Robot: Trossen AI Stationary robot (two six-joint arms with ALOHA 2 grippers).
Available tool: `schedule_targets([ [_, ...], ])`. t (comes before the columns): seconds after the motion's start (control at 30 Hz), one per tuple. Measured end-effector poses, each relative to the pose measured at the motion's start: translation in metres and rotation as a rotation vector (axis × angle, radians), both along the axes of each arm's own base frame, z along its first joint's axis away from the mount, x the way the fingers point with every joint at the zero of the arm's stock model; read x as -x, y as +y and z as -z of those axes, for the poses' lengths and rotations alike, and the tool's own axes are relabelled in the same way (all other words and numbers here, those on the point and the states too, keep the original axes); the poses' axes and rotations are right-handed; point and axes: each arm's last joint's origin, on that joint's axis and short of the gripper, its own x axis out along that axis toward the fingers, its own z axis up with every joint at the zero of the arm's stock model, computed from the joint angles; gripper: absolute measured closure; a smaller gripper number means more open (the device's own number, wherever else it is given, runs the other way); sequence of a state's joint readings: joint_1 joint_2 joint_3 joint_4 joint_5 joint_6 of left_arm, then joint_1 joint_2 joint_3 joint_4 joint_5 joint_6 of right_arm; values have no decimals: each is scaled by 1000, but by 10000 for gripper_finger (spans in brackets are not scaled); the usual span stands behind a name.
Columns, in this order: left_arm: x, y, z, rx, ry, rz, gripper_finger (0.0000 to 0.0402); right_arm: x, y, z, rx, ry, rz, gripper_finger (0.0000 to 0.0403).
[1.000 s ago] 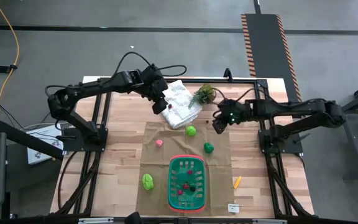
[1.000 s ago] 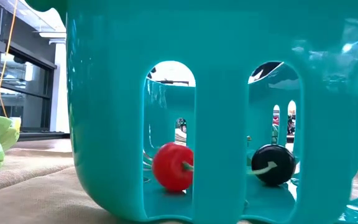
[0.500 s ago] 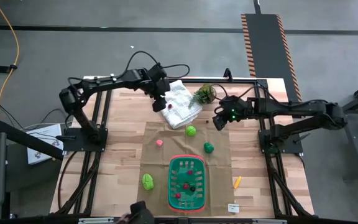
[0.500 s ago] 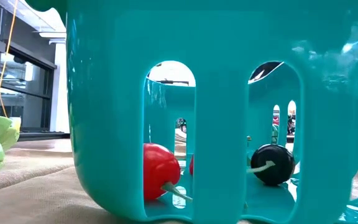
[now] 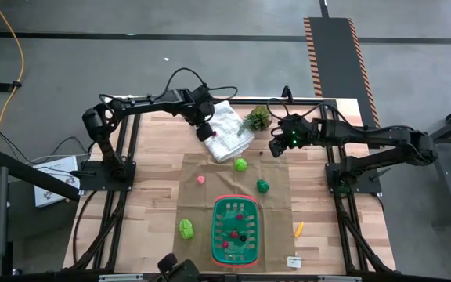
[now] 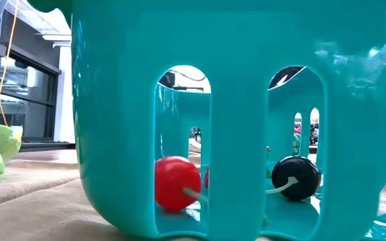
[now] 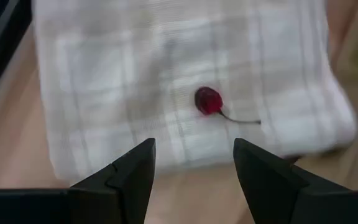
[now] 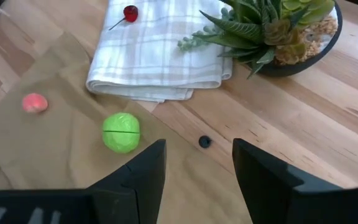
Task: Pick and placing Produce into tupperware
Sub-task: Put the red cherry into the blue bin
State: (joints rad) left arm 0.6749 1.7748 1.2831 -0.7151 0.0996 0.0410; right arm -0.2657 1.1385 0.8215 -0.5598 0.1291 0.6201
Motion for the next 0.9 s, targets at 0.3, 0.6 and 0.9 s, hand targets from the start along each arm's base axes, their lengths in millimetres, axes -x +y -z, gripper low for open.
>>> schedule_targets([
  [0.3,-4,0,-1,169,-113,-358,195,0,-1,0,13,7,-12,226],
  [0.6,-8,-3,-7,220,-116,-437,195,0,0,0,7,11,-89,226],
  [0.9,-29,-16,-35,86,-111,-361,195,1,-4,0,11,14,-83,226],
])
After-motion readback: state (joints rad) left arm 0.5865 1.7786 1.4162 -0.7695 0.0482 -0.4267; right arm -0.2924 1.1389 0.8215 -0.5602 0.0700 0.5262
